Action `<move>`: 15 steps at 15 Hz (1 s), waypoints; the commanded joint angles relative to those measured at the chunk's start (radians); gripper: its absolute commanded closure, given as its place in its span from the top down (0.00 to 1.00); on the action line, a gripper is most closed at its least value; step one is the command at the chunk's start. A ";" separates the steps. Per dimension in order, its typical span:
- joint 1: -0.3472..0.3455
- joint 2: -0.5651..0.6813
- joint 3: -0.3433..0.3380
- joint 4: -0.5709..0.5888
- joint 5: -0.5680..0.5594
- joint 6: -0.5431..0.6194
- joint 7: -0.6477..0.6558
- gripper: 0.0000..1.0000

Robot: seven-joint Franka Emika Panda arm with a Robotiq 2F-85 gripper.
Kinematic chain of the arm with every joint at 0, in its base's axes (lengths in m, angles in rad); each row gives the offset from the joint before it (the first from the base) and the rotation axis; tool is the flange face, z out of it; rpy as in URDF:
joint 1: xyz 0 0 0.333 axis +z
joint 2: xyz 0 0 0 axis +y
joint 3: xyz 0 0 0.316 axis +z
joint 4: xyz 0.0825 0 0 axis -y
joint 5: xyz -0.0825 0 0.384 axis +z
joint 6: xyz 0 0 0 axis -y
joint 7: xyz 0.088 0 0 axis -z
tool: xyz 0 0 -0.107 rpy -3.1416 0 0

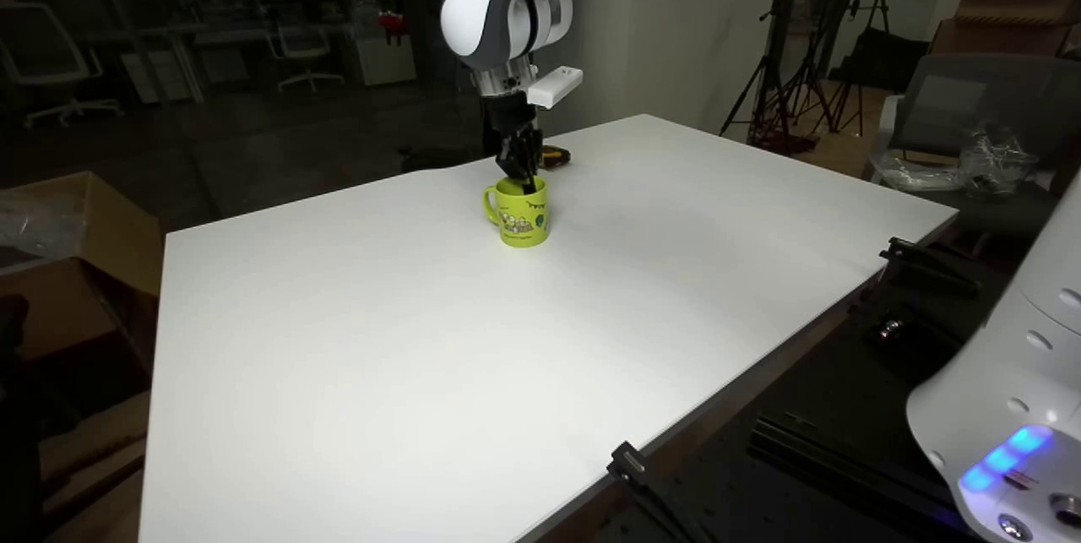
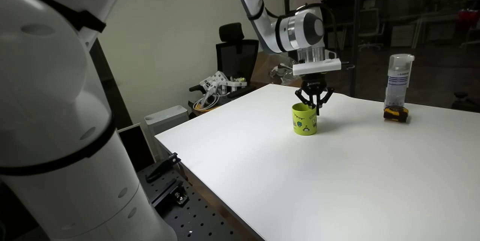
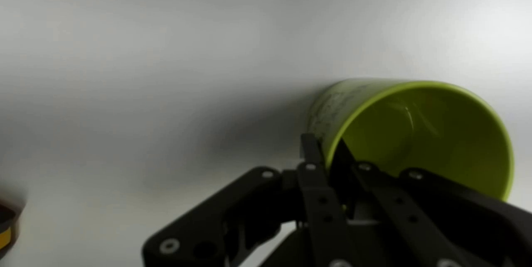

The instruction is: Move the cup towards you

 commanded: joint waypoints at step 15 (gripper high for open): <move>0.078 -0.195 0.041 -0.374 0.029 0.142 0.215 0.03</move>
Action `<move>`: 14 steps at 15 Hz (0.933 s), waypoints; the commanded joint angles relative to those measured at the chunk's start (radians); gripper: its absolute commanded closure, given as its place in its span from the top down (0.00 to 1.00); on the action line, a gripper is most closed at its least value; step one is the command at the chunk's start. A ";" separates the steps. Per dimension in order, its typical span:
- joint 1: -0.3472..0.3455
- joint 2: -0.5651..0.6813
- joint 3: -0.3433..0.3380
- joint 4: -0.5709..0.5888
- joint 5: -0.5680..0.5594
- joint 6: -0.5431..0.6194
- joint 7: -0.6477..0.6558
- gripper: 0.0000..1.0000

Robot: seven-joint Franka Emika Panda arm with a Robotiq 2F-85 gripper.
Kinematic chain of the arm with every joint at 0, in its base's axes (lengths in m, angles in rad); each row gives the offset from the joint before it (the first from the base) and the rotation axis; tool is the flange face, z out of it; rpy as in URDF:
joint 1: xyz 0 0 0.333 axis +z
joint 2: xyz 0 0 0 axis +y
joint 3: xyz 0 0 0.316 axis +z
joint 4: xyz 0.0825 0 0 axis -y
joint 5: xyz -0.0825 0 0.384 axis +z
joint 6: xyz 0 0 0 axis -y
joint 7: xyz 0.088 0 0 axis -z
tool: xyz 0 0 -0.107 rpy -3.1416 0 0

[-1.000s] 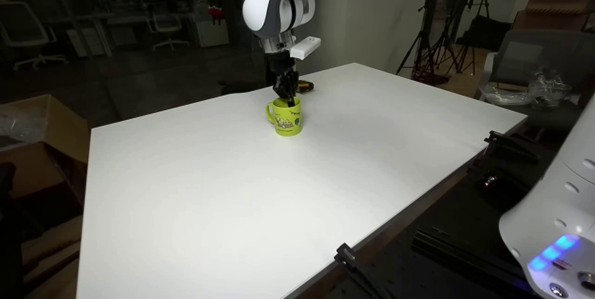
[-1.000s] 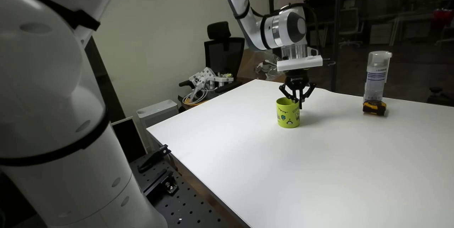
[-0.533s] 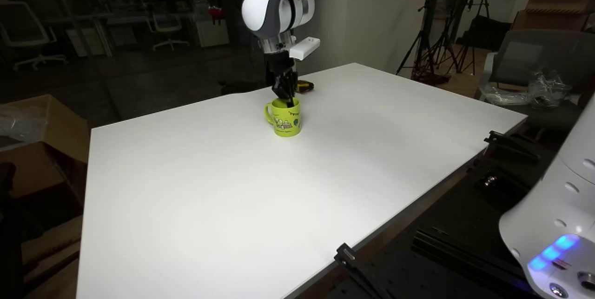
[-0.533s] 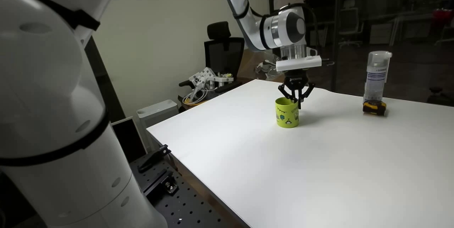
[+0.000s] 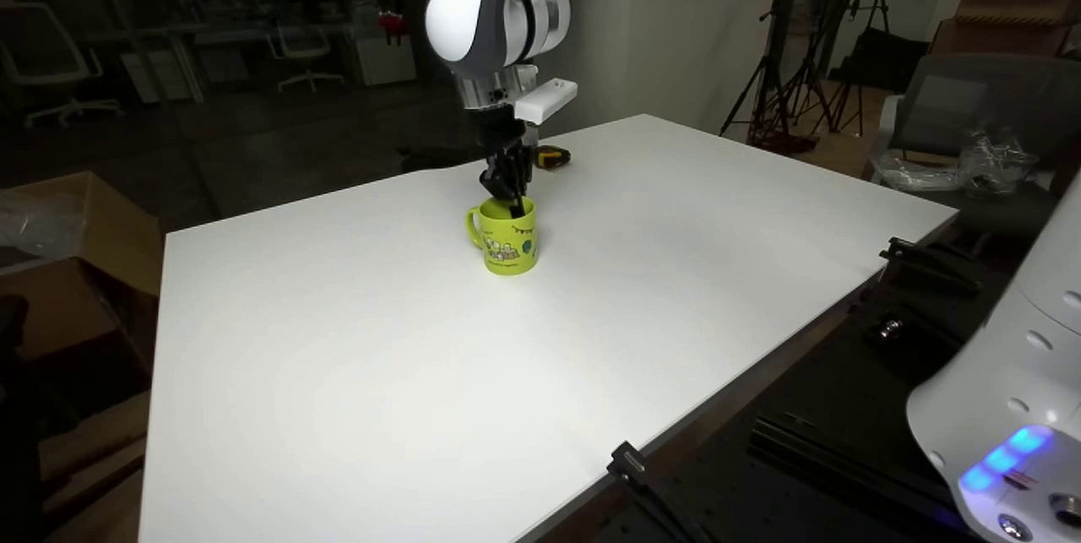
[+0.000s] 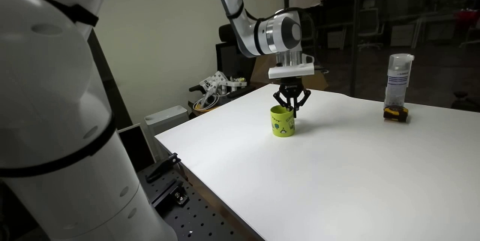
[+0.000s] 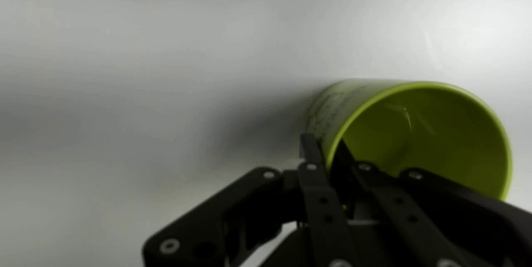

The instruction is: Move the cup towards you

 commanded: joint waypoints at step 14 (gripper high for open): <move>0.062 -0.344 -0.043 -0.711 0.168 0.533 0.424 0.36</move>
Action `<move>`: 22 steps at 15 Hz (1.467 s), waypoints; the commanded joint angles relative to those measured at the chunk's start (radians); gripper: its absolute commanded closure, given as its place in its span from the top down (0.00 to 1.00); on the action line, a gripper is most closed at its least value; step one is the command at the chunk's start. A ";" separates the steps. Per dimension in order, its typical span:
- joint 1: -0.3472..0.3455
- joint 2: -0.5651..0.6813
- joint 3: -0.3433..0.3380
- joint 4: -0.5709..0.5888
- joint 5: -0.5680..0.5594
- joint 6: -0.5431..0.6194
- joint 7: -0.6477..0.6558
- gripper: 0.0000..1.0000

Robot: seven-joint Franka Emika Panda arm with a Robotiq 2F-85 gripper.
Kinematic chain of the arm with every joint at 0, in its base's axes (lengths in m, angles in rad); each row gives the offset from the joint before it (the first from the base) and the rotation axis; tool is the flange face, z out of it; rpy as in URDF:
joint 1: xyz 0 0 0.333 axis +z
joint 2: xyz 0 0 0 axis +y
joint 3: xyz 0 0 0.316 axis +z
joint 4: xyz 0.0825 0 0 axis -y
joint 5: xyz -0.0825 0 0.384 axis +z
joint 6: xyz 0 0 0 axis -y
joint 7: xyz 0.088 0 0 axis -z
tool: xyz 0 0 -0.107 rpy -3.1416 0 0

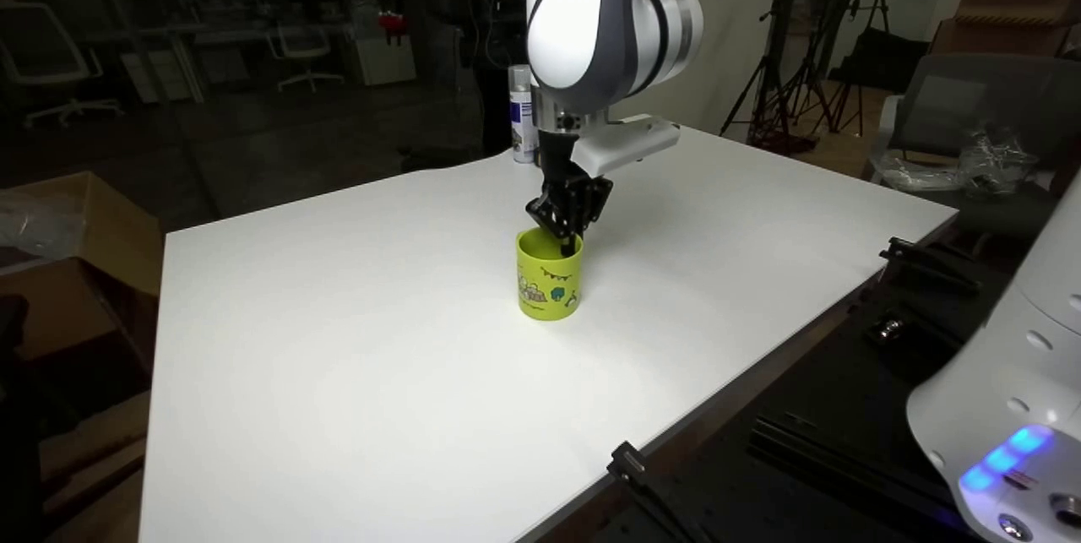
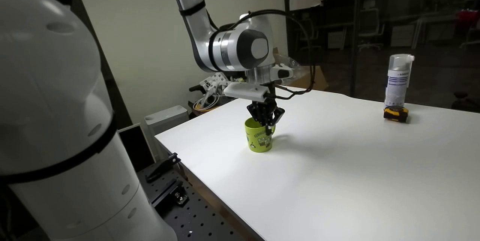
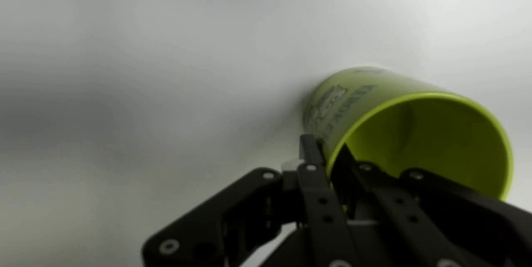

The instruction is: Move the cup towards you

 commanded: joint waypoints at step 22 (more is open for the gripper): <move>0.466 -0.378 -0.479 -0.223 -0.686 0.054 0.668 1.00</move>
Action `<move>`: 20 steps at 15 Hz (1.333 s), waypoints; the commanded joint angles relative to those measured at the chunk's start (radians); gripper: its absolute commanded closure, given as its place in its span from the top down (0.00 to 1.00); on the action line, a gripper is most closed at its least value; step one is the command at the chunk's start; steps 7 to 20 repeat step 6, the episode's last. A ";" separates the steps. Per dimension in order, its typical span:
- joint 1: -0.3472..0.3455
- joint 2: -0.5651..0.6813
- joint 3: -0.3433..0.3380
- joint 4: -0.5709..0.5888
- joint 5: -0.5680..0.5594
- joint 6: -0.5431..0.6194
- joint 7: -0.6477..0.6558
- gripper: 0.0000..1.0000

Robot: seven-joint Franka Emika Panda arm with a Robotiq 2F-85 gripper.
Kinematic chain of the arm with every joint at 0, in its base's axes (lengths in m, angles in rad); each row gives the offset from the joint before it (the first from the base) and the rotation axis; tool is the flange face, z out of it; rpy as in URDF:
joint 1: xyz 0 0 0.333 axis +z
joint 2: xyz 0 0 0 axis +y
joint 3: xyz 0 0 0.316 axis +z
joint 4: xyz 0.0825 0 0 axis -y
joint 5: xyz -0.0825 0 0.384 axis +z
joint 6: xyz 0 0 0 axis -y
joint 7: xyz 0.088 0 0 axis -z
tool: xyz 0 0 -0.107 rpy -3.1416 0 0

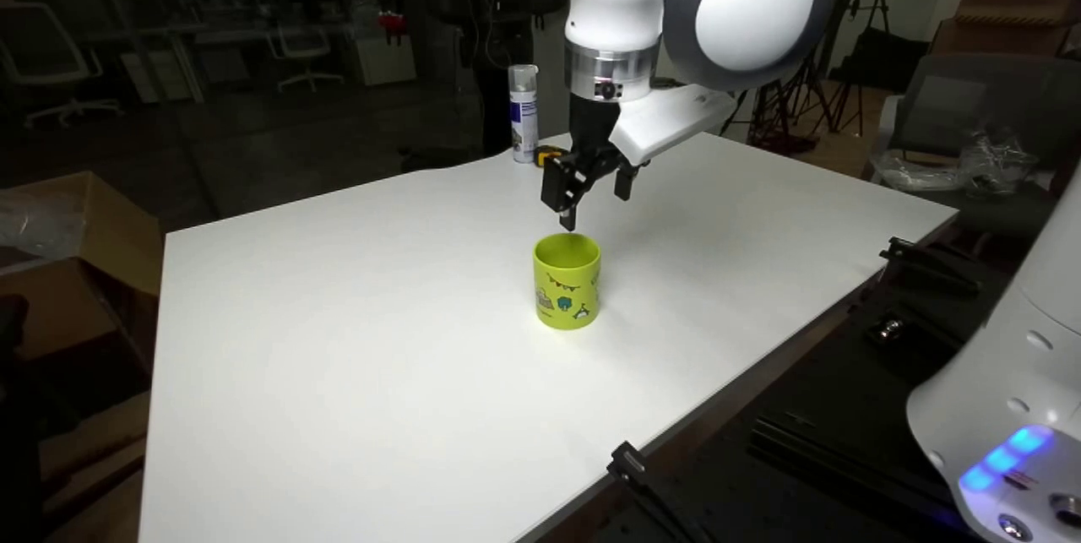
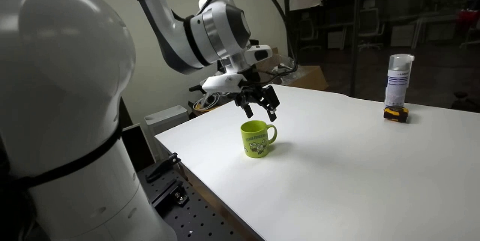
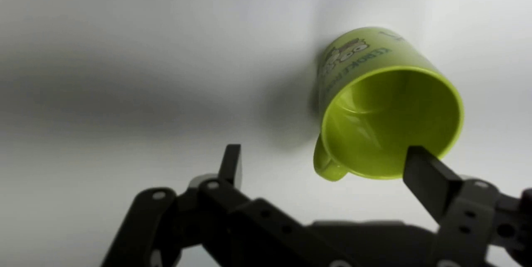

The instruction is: Move the cup towards you

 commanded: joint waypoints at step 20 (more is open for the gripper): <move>0.022 -0.082 0.021 0.000 -0.030 -0.007 0.028 1.00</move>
